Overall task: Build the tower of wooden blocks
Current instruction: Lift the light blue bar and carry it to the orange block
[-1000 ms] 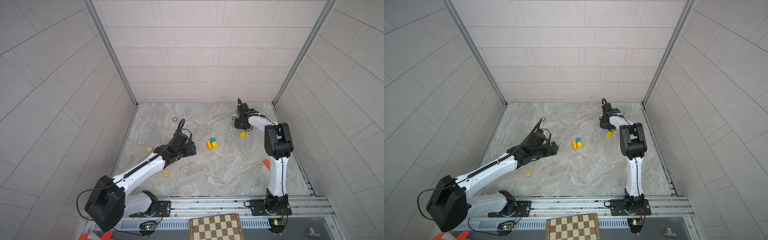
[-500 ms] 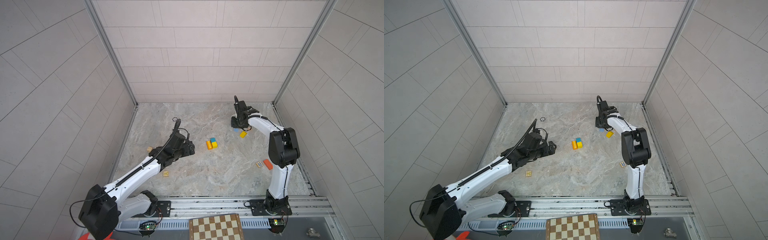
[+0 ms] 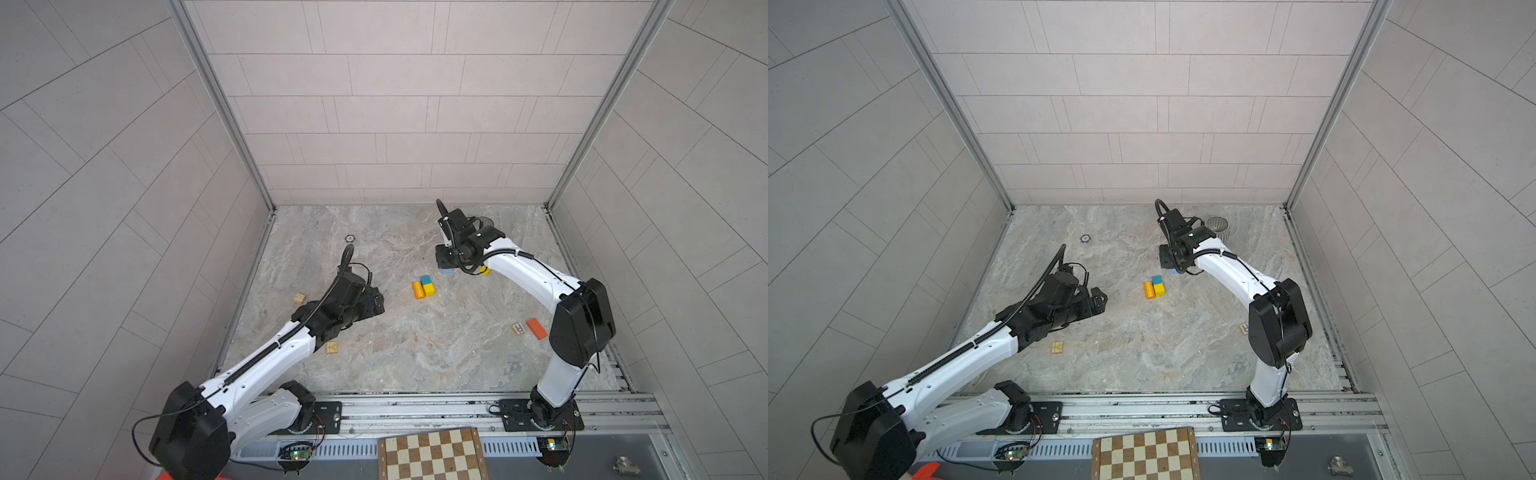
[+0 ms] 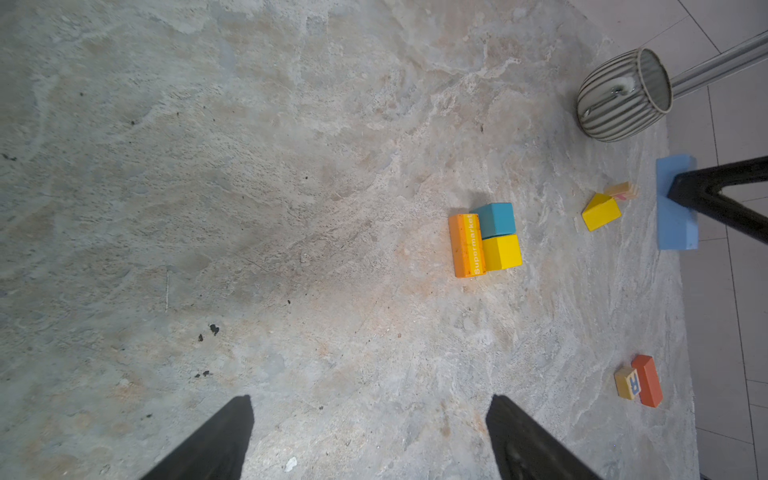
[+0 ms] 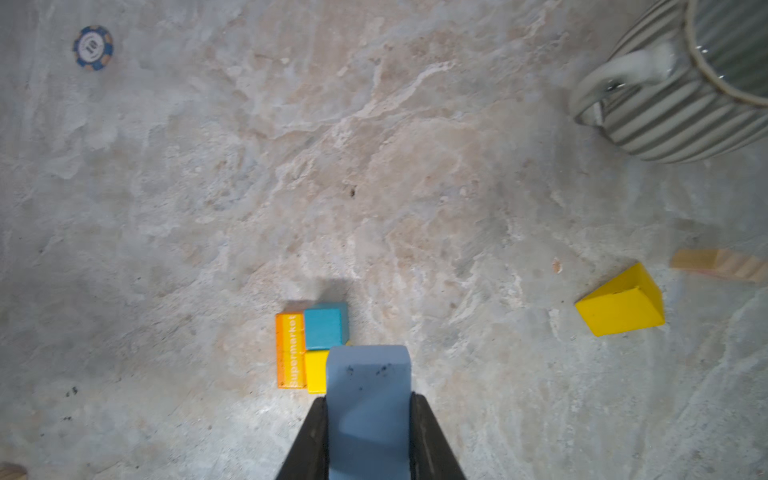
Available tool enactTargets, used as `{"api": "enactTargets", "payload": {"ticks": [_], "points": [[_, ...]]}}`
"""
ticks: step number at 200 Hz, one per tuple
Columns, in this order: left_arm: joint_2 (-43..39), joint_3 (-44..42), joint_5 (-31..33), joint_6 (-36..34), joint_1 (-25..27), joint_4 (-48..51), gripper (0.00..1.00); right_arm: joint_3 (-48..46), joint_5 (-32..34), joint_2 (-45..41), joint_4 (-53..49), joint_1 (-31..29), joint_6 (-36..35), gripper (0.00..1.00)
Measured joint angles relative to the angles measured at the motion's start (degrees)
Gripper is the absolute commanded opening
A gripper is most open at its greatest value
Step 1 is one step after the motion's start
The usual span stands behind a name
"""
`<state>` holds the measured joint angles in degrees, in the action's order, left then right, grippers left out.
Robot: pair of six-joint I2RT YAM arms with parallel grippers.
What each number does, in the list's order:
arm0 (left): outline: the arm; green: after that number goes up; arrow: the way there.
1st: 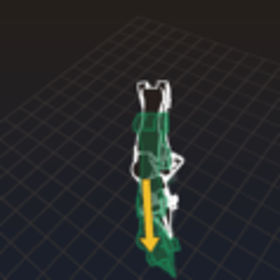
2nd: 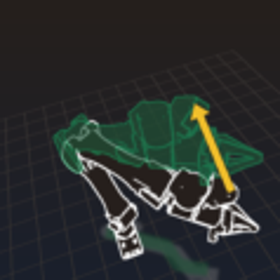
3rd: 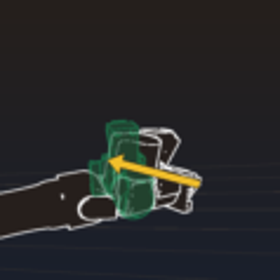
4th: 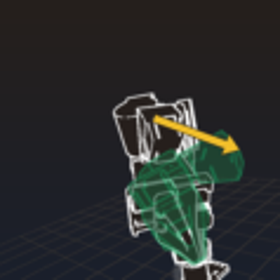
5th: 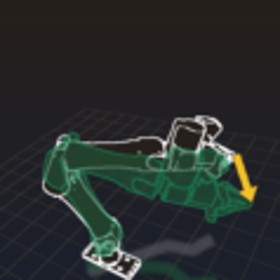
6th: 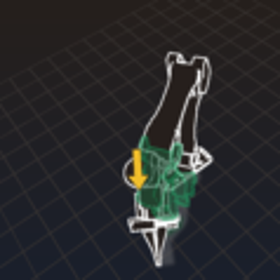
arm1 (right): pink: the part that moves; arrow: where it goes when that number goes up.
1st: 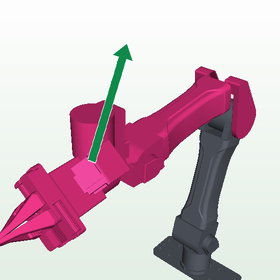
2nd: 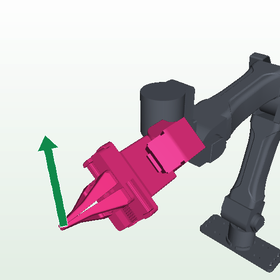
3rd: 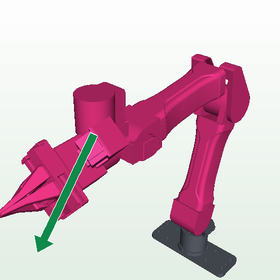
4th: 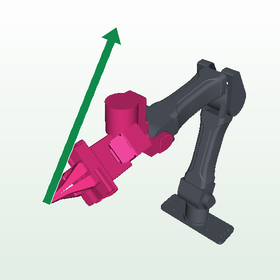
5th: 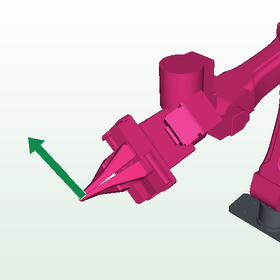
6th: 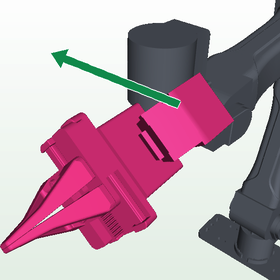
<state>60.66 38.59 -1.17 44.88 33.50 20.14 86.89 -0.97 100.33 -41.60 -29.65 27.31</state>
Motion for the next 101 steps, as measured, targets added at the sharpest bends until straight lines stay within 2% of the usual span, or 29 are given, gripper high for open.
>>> {"api": "enactTargets", "payload": {"ticks": [64, 101], "points": [[-2.36, -4.24, 0.0, 1.68, -0.11, -0.11, 0.95, -0.15, 0.85, -0.46, -0.63, -7.69, 3.48, 0.18], [-2.93, -5.2, 0.09, 1.84, -0.11, -0.39, 0.95, -0.15, 1.33, 2.32, 0.13, -10.38, 5.55, 0.17]]}}
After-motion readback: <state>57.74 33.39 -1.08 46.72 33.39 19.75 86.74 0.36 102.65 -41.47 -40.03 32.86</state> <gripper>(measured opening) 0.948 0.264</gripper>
